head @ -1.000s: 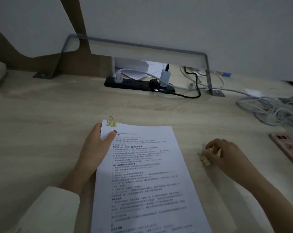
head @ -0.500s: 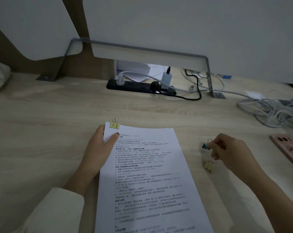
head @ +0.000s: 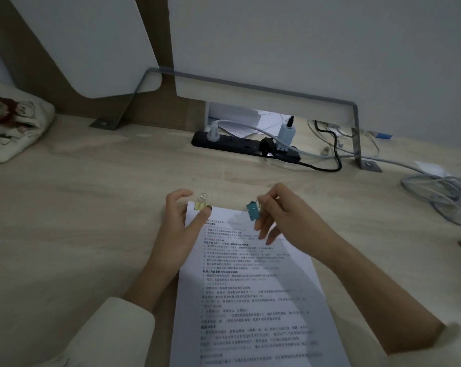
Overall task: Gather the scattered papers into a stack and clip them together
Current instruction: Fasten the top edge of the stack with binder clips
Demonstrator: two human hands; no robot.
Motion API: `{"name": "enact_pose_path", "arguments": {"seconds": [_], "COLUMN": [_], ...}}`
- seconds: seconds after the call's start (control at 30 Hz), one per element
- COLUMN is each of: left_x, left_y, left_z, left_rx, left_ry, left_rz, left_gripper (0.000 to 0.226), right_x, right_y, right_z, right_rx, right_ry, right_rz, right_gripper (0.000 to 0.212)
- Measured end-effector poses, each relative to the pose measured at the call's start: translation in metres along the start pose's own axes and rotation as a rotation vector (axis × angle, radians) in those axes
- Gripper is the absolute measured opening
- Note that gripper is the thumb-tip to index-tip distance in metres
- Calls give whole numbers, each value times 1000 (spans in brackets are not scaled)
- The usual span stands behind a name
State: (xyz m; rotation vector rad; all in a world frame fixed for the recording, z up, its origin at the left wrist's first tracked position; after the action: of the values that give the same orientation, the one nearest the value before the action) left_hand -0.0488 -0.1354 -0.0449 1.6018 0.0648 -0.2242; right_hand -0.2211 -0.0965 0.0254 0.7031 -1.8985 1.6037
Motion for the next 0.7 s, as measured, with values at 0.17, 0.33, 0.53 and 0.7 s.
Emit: {"name": "enact_pose_path", "arguments": {"seconds": [0.17,0.33,0.53,0.7], "left_x": [-1,0,5,5], "left_y": [-3,-6,-12,-11], "left_z": [4,9,15,15], "left_rx": [16,-77,-98,-92], "left_ry": [-66,-135,-126,-105], "left_rz": [99,166,132,120], "left_gripper": [12,11,10,13], "right_x": [-34,-51,-55,-56], "right_y": [-9,-13,-4,6], "right_z": [21,25,26,25], "right_rx": [12,40,-57,-53], "right_ry": [-53,-103,-167,-159], "right_rz": [69,103,240,414], "right_gripper": [22,18,26,27]}}
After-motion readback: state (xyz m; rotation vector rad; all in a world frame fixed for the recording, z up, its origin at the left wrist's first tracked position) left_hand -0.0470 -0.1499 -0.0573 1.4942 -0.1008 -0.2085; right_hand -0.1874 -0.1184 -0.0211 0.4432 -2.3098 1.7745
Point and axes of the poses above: each hand's wrist, its own z-axis towards the middle knuckle, its own x-axis out of the back of the hand, y = z × x, the point moved 4 cm from there along z, towards the middle knuckle, and after that the axes turned 15 degrees about -z, right-handed, at the moved point
